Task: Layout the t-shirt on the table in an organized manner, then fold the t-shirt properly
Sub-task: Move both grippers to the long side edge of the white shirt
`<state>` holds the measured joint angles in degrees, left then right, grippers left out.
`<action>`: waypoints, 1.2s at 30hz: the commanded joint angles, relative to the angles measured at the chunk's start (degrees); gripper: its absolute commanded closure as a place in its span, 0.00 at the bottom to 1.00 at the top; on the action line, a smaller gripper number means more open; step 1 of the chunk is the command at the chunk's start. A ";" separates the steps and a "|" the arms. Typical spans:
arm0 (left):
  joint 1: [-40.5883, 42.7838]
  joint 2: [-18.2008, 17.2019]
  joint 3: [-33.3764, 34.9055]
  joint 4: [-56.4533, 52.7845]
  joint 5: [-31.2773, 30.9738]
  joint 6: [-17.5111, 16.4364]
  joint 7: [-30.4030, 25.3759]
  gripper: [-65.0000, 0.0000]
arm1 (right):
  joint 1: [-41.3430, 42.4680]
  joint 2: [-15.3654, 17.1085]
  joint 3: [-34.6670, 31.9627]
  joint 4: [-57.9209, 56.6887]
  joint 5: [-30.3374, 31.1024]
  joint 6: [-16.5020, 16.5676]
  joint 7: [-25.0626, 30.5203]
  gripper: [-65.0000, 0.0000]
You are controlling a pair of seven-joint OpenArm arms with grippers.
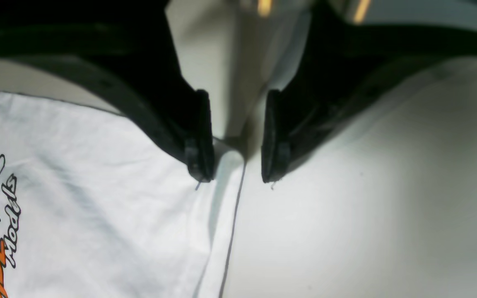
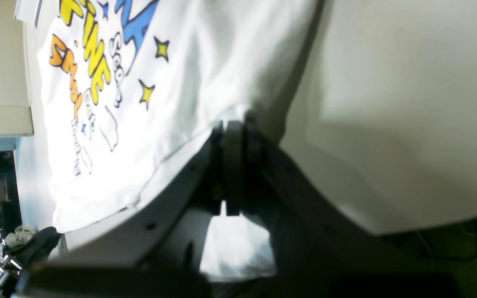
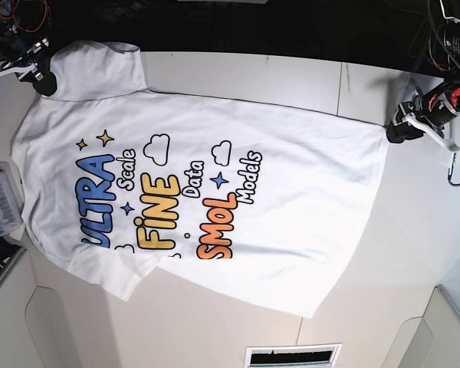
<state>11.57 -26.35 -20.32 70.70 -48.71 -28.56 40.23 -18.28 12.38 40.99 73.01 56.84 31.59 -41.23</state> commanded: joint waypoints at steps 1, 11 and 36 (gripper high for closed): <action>-0.44 -0.94 -0.48 0.50 -1.51 -0.37 -0.81 0.64 | -0.15 0.92 0.22 0.87 1.27 0.79 0.46 1.00; -0.46 2.23 0.74 0.50 -2.84 -0.63 -1.03 0.64 | -0.15 0.92 0.22 0.87 2.36 0.76 0.22 1.00; 9.66 4.00 -7.63 12.48 -8.09 -11.44 -5.31 1.00 | -0.70 0.92 1.27 13.53 0.57 1.44 -5.55 1.00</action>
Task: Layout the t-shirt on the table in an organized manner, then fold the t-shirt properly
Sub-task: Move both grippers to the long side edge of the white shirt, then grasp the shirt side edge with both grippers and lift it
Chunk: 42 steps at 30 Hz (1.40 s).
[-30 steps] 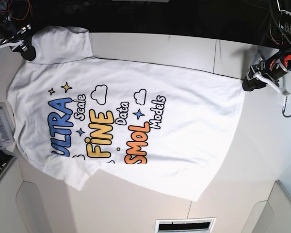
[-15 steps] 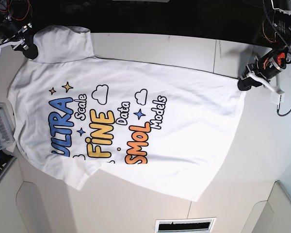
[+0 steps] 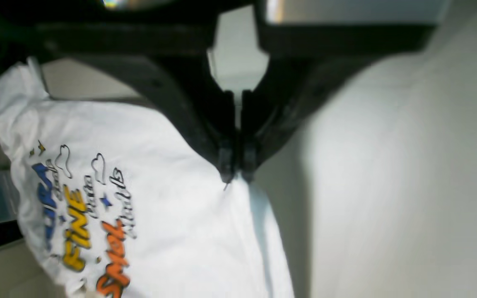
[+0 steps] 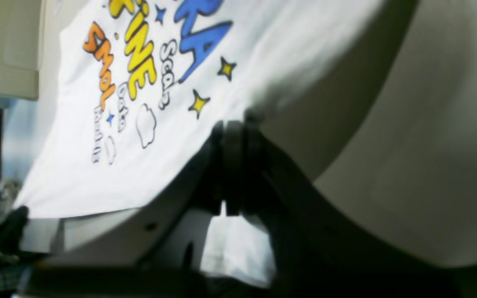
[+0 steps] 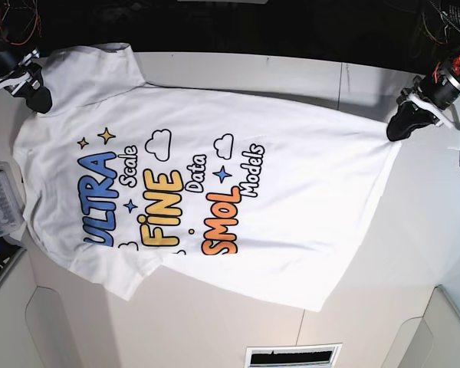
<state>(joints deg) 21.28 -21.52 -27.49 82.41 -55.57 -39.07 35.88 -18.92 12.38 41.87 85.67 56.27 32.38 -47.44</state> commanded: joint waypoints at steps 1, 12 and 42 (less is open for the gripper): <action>0.59 -0.83 -0.87 2.10 -1.20 -0.93 -0.96 1.00 | -0.17 0.94 0.39 1.36 1.16 0.66 0.63 1.00; 6.64 -0.87 -1.49 8.07 -1.01 -0.93 -0.98 1.00 | -3.69 0.92 0.39 1.90 2.95 0.63 0.39 1.00; 0.24 2.78 -4.42 13.20 3.76 -0.93 -3.21 1.00 | 7.32 -0.52 4.02 10.10 -0.79 1.05 0.55 1.00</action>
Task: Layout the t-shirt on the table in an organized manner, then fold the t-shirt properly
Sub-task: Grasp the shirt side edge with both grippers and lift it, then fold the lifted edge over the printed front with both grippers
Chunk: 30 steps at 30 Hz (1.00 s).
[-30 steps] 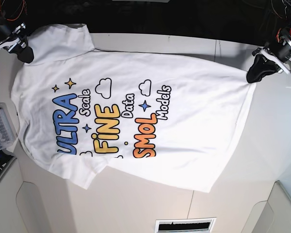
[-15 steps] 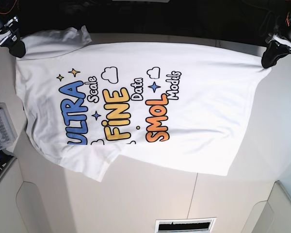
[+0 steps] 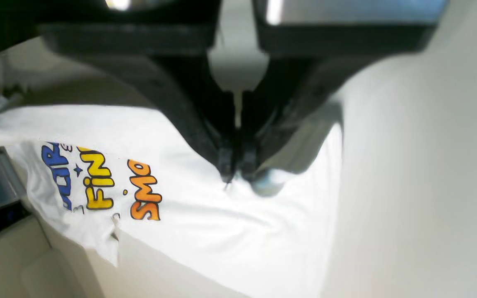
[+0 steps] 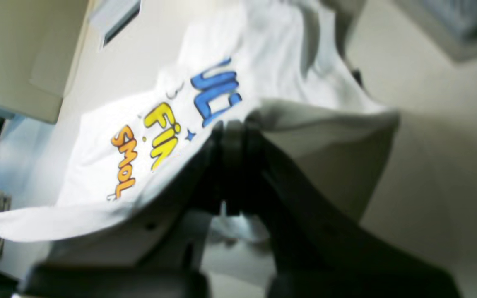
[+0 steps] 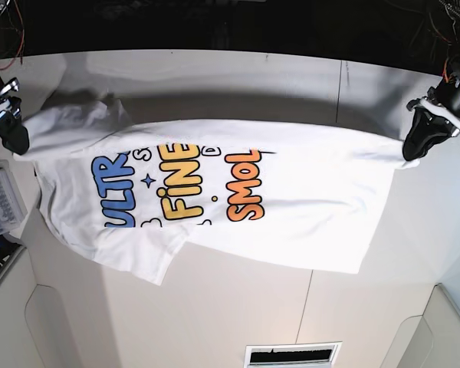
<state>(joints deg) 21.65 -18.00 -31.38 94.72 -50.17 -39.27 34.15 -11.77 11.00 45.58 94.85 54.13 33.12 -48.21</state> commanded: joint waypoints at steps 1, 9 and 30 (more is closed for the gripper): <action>-1.42 -0.74 1.05 0.90 0.02 -0.73 -2.21 1.00 | 1.66 0.72 -0.50 0.74 -0.39 0.31 1.66 1.00; -9.42 -0.83 6.93 -1.33 13.25 5.55 -5.97 1.00 | 9.75 0.57 -11.67 -2.58 -16.15 -0.87 8.46 1.00; -18.67 -3.02 6.95 -21.59 26.12 11.37 -13.42 1.00 | 25.40 0.57 -17.27 -27.54 -30.77 -3.63 19.26 1.00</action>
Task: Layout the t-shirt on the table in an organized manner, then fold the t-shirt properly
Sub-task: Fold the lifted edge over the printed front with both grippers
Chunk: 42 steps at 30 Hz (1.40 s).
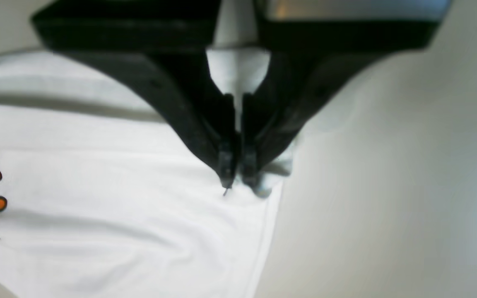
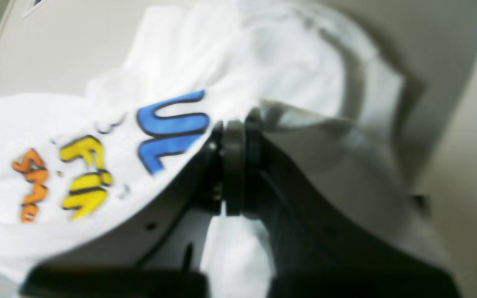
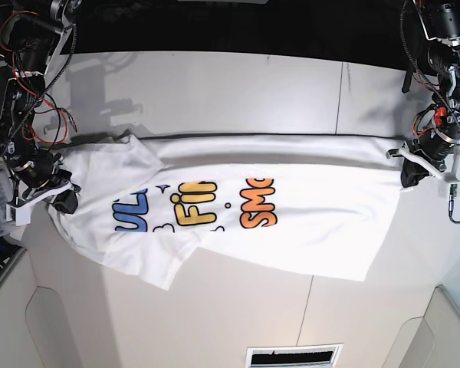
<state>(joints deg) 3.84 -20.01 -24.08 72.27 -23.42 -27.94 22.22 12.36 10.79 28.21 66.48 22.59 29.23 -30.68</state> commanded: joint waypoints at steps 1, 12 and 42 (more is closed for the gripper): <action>-1.33 -1.03 -0.35 -0.07 -0.44 0.33 -1.49 1.00 | 1.27 0.79 0.11 0.81 0.09 -0.85 1.79 1.00; -3.06 -0.98 2.03 -3.61 0.37 -1.20 -5.27 0.71 | 1.27 0.81 0.11 0.83 -0.52 -0.28 1.77 0.56; -14.38 -4.61 21.29 -8.59 9.79 0.70 4.42 1.00 | 1.73 1.29 -18.38 1.25 -19.30 -2.93 2.69 1.00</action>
<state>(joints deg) -9.56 -23.64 -2.42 63.09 -13.54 -27.35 27.40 12.99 11.46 9.78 66.87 2.79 26.15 -29.15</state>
